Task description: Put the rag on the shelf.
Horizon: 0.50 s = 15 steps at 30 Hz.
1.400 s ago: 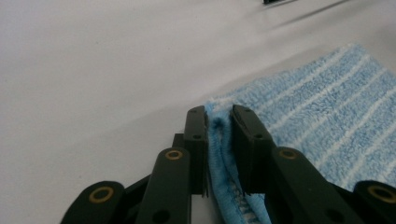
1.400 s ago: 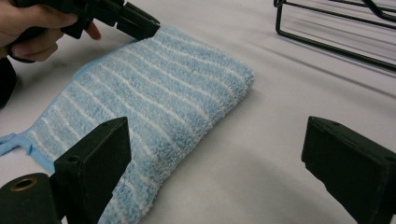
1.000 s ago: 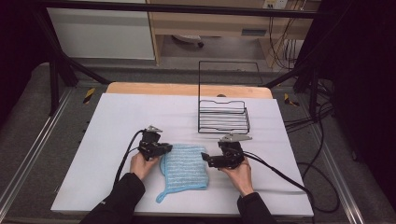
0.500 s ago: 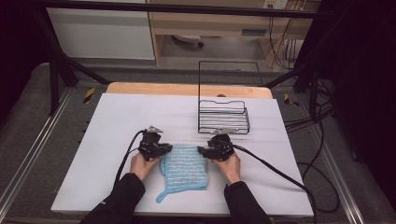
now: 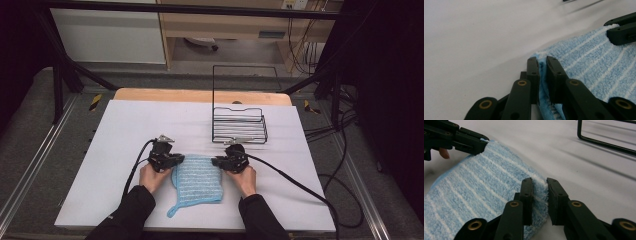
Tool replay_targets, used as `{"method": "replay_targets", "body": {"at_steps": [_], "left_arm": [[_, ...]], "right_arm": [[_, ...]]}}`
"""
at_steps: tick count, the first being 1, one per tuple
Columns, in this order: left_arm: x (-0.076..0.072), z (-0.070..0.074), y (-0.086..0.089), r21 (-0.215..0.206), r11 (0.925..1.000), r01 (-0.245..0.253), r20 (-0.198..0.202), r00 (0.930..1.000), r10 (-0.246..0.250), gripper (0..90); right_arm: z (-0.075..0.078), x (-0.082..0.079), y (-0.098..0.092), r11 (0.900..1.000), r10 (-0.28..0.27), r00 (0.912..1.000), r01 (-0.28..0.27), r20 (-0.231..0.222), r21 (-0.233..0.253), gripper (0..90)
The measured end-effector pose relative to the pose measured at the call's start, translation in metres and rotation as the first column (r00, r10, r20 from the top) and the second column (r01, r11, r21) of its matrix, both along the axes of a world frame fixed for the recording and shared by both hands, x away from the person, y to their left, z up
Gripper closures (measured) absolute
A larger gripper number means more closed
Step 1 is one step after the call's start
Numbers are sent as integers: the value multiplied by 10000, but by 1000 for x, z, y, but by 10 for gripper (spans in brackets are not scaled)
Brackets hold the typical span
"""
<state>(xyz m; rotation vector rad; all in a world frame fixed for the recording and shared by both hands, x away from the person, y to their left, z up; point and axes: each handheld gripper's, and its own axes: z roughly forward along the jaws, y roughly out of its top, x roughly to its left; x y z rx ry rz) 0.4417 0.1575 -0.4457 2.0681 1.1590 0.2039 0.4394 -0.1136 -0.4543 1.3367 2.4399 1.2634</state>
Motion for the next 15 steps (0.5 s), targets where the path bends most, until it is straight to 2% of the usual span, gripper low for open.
{"method": "replay_targets", "body": {"at_steps": [8,15], "left_arm": [[-1,2,2,-213,9998,-58,-33,10000,57,827],[-7,10,6,-505,9987,-59,243,9997,71,830]], "right_arm": [[4,-1,-1,9999,140,9999,-141,98,16,825],[13,-8,-3,9997,175,9991,-181,394,155,828]]}}
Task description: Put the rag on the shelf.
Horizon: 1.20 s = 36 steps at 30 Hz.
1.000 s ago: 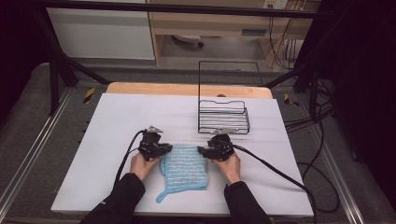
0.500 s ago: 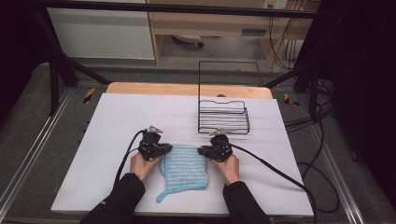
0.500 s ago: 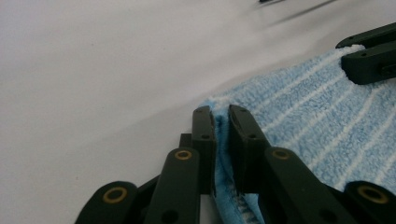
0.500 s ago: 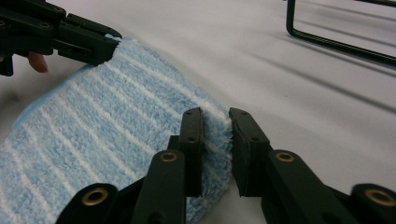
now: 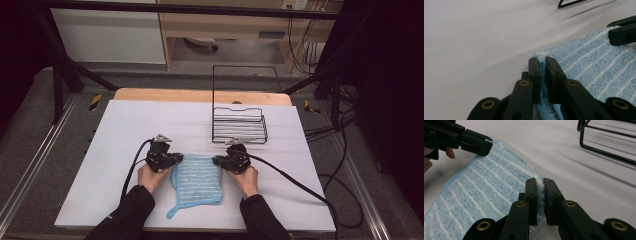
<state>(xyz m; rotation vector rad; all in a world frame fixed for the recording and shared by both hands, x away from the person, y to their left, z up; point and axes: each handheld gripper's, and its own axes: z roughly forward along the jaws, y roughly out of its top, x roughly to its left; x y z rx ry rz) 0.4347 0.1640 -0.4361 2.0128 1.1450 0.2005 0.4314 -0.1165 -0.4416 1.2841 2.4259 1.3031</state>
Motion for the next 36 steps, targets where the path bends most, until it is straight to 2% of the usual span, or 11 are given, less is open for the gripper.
{"method": "replay_targets", "body": {"at_steps": [5,7,17,18,22,27,28,29,31,34,36], "left_arm": [[-6,8,5,-343,9994,19,271,9996,-10,831],[-8,11,7,-447,9990,42,341,9994,-27,830],[-19,23,11,-693,9974,208,713,9973,-159,830],[-20,24,11,-714,9972,225,746,9971,-172,829],[-25,28,12,-752,9968,272,923,9955,-202,829],[-34,36,16,-886,9957,277,1215,9925,-168,829],[-35,37,16,-874,9958,287,1255,9919,-176,829],[-36,38,17,-890,9956,280,1290,9915,-164,829],[-37,39,17,-937,9952,283,1326,9910,-157,829],[-40,43,17,-966,9948,325,1488,9887,-179,829],[-42,45,16,-947,9949,340,1622,9866,-183,829]], "right_arm": [[8,-7,-1,9994,-4,9993,-10,379,358,828],[10,-8,-1,9992,-26,9992,10,390,408,828],[20,-19,-3,9975,-110,9956,45,929,700,828],[21,-22,-2,9971,-153,9936,68,1117,760,829],[24,-28,-2,9959,-248,9903,126,1370,891,828],[29,-39,-1,9923,-434,9804,199,1920,1225,829],[29,-43,0,9899,-540,9758,243,2121,1399,829],[29,-43,0,9899,-540,9758,243,2121,1399,829],[30,-49,1,9879,-616,9683,245,2420,1534,830],[31,-52,1,9864,-684,9637,266,2581,1620,831],[33,-56,1,9848,-710,9562,219,2839,1725,835]]}}
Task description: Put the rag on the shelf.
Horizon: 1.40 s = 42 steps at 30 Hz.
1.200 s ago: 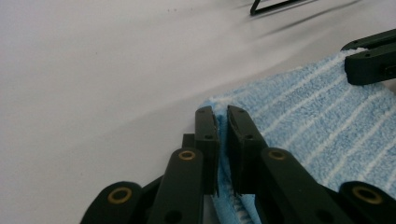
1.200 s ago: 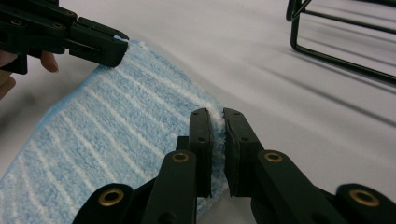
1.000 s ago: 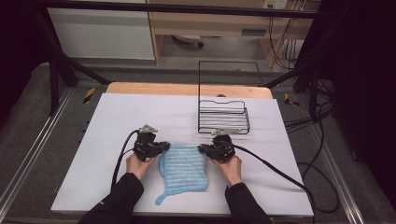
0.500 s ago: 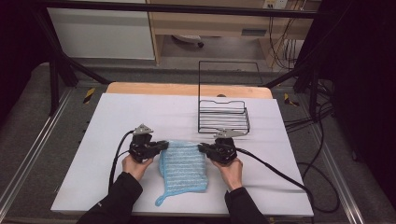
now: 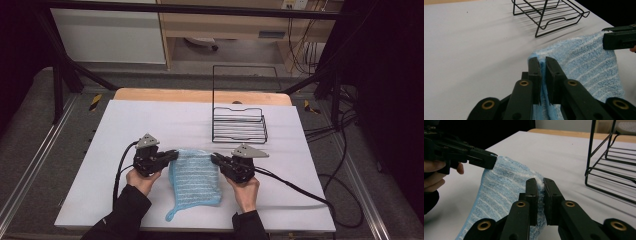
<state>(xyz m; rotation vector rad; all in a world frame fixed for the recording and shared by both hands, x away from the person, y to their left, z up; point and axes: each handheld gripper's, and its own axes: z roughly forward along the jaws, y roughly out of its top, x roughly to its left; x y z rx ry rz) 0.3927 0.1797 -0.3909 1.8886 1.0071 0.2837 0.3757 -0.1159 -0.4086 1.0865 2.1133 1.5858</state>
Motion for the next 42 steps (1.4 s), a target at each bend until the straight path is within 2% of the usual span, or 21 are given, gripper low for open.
{"method": "replay_targets", "body": {"at_steps": [8,12,15,18,27,32,38,40,42], "left_arm": [[-7,8,0,-240,9996,-113,194,9997,118,830],[-11,15,1,-334,9993,-156,442,9989,171,830],[-14,21,1,-338,9992,-189,623,9978,210,831],[-17,28,1,-366,9991,-220,881,9958,252,831],[-21,51,-6,-948,9955,-57,1396,9900,190,830],[-21,60,-9,-1064,9943,-52,1704,9851,234,831],[-20,71,-13,-1413,9900,16,2023,9789,273,830],[-20,73,-15,-1458,9893,20,2123,9768,294,830],[-19,76,-17,-1584,9874,45,2135,9765,298,831]], "right_arm": [[4,-7,-1,9998,-35,9987,25,504,184,839],[9,-10,-2,9995,-52,9974,30,715,305,840],[18,-14,-2,9996,36,9944,-67,1054,290,840],[23,-15,-2,9995,53,9928,-88,1197,291,840],[47,-17,-9,9999,19,9847,-48,1745,163,841],[57,-17,-13,9998,-62,9802,25,1981,187,841],[74,-18,-17,9997,-197,9697,152,2437,204,841],[76,-19,-18,9996,-228,9687,181,2474,210,841],[83,-19,-21,9994,-306,9650,259,2604,214,841]]}}
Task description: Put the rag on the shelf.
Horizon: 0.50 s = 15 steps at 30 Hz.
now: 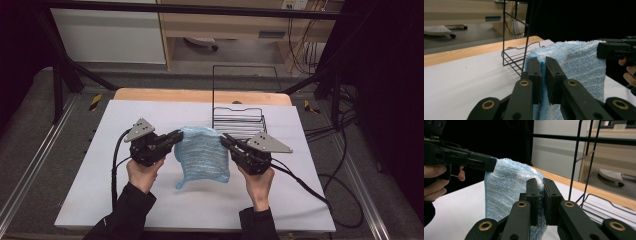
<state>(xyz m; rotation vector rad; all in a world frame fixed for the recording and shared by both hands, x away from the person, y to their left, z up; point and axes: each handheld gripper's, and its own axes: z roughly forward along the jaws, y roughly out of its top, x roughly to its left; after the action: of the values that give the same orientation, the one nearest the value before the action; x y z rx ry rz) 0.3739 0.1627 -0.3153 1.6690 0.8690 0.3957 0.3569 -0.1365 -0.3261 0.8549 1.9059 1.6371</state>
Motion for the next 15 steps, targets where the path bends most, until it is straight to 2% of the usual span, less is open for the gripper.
{"method": "replay_targets", "body": {"at_steps": [5,15], "left_arm": [[2,6,-9,-48,10000,13,240,9997,-12,830],[10,27,-21,-514,9987,23,738,9973,15,830]], "right_arm": [[7,0,-2,9999,-111,9998,112,192,-57,841],[28,1,-11,9989,-472,9959,471,768,23,841]]}}
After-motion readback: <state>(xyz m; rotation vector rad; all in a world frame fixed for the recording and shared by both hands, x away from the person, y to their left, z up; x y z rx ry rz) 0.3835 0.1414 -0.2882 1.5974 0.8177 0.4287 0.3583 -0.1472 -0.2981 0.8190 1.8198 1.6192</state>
